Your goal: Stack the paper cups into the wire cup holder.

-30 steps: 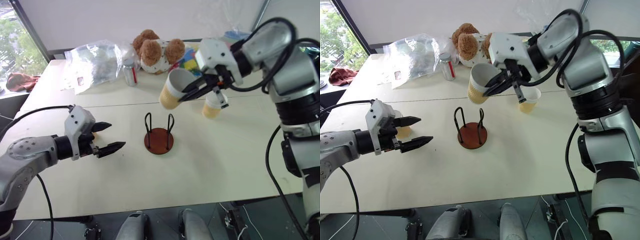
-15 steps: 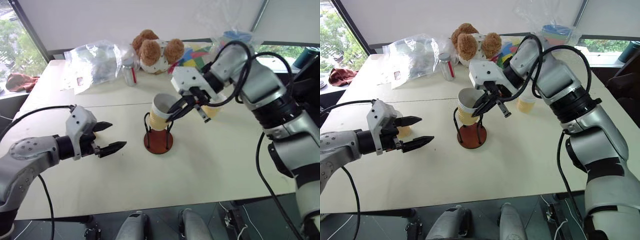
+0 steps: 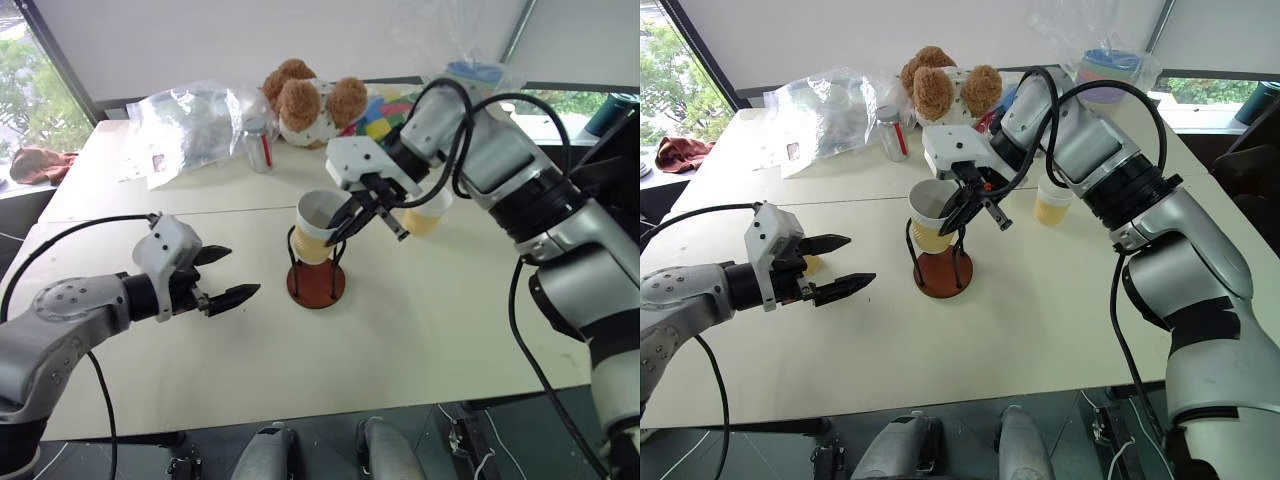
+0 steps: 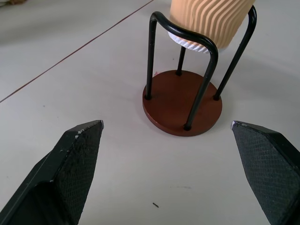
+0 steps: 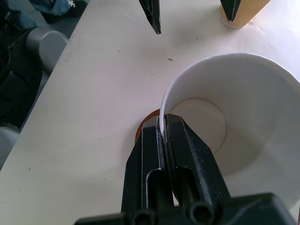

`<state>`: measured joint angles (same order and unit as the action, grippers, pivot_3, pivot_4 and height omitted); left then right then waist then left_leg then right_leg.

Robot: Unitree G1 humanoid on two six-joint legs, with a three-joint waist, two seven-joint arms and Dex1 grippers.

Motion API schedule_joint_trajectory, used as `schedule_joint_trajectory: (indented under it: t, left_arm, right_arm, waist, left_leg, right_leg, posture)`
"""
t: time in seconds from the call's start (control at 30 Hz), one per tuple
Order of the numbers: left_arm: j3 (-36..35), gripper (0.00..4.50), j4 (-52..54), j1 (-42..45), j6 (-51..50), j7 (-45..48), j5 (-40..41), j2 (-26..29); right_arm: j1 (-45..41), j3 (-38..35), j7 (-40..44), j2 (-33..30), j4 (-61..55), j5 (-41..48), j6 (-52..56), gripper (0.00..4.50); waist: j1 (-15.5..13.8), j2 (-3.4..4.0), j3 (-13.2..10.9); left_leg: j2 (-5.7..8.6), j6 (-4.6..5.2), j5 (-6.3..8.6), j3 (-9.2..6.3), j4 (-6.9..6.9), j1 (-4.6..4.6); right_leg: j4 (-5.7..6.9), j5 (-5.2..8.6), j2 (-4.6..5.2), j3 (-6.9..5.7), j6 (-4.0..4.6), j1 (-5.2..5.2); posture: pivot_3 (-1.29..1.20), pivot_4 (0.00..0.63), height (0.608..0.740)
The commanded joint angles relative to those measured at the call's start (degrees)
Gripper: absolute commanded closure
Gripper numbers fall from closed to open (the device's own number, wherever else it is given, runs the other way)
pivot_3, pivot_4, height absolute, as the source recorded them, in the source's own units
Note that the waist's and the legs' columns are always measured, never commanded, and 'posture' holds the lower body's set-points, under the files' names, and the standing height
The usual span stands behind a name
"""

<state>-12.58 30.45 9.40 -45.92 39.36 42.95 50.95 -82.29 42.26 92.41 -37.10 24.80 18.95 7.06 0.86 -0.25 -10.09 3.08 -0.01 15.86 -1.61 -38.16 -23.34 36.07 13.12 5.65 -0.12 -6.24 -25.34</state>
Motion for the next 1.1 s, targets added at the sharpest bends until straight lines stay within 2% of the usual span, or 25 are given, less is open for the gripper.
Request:
schedule_joint_trajectory:
  t: [0.03, 0.23, 0.43, 0.53, 0.63, 0.87, 1.1]
  left_arm:
    - [-0.9, 0.00, 1.3, 0.9, 0.9, -0.1, -0.5, -0.2]
    - [-0.7, 0.00, 1.0, 1.0, 1.0, 0.1, -1.0, -0.4]
    - [-1.1, 0.00, 1.2, 1.8, 0.6, 0.2, -0.5, -0.6]
    - [-3.4, 0.00, 1.8, 2.4, -0.6, 0.2, 2.2, -0.5]
    - [-5.0, 0.00, 2.2, 3.8, -2.0, 0.4, 5.4, 0.1]
    - [-0.8, 0.00, 2.3, 11.3, -2.8, 4.1, 4.6, 5.4]
    - [2.6, 0.00, 0.7, 14.3, -2.9, 5.1, 3.7, 4.4]
  right_arm:
    - [-1.6, -0.4, 0.1, 0.2, -0.4, 0.4, -0.3, 3.62]
    - [-1.3, -3.8, 0.1, 1.4, 0.1, -1.6, 1.4, 0.49]
    - [-0.7, -10.7, -0.5, 0.0, 0.0, -3.6, 4.2, 0.49]
    - [-0.3, -16.3, -2.9, -4.5, 1.2, -5.1, 6.5, 0.49]
    - [0.9, -18.8, -4.5, -7.9, 3.4, -8.5, 6.7, 0.49]
    - [6.5, -18.6, -8.8, -11.6, 14.3, -20.1, 0.0, 0.49]
    - [6.9, -18.3, -12.1, -8.5, 22.1, -27.1, -4.2, 0.49]
  waist:
    - [0.0, 0.00, 0.0]
    - [0.0, 0.00, 0.0]
    - [-0.2, 0.00, 0.0]
    - [-0.4, 0.00, 0.0]
    - [-0.5, -0.01, 0.0]
    - [0.1, 0.00, 0.0]
    - [0.3, 0.06, 0.0]
  left_leg:
    - [0.00, 0.00, 0.00, 0.00, 0.00, 0.00]
    - [0.00, 0.00, 0.00, 0.00, 0.00, 0.00]
    - [0.00, 0.00, 0.00, -0.01, 0.00, -0.02]
    - [0.01, 0.00, 0.00, -0.01, 0.00, -0.02]
    - [0.04, 0.01, 0.01, -0.03, 0.00, -0.04]
    - [0.02, 0.01, 0.00, 0.10, 0.00, 0.00]
    - [-0.02, -0.02, -0.03, 0.16, 0.02, 0.00]
  right_leg:
    - [0.00, 0.00, 0.00, 0.00, 0.00, 0.00]
    - [0.01, 0.00, 0.00, 0.00, 0.00, -0.01]
    - [0.00, 0.00, 0.00, -0.01, 0.00, -0.01]
    - [0.00, 0.00, 0.00, -0.01, 0.00, -0.01]
    - [-0.04, 0.00, 0.03, -0.01, 0.00, 0.02]
    - [0.00, 0.00, -0.01, 0.04, 0.00, 0.01]
    - [0.01, 0.00, -0.06, 0.08, 0.00, -0.04]
  posture:
    - [0.00, 0.150, 0.740]
    - [0.00, 0.150, 0.740]
    - [0.00, 0.150, 0.740]
    - [0.00, 0.150, 0.740]
    - [0.00, 0.150, 0.740]
    - [0.00, 0.150, 0.740]
    - [0.00, 0.150, 0.740]
